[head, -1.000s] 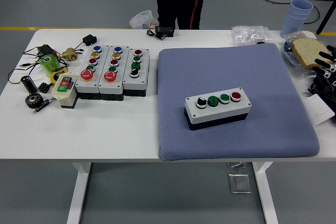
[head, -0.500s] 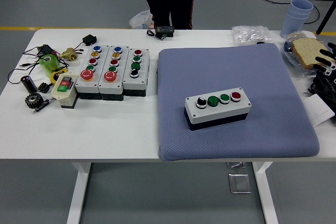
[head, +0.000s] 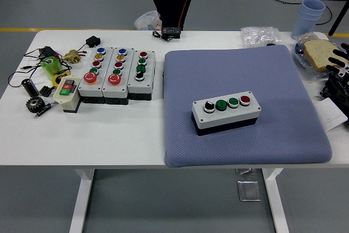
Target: Pick up the button,place it on the desk,press the button,press the button
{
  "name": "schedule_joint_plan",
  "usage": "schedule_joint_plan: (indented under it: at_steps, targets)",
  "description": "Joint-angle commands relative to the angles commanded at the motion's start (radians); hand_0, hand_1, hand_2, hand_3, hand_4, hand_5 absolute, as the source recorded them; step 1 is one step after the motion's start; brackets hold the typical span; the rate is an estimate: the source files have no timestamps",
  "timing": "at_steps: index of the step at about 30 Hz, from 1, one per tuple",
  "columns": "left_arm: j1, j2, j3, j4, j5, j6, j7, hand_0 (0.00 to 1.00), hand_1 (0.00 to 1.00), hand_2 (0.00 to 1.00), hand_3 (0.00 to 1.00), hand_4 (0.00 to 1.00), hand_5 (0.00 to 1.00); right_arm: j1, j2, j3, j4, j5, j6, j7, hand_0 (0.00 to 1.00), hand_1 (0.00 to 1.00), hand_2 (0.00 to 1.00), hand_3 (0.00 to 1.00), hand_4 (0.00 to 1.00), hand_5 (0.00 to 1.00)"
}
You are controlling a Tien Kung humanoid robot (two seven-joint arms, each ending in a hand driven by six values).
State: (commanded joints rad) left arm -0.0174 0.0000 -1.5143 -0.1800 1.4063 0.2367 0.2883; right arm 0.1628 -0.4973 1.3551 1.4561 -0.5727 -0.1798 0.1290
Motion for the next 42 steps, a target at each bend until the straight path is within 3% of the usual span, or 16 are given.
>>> schedule_joint_plan:
  at_steps: [42]
  targets:
    - [0.012, 0.0, 0.01, 0.0, -0.004, 0.0, 0.001, 0.558, 0.42, 0.424, 0.429, 0.266, 0.389, -0.002, -0.004, -0.027, -0.004, -0.025, 0.012, -0.043, 0.736, 0.659, 0.672, 0.656, 0.705, 0.441]
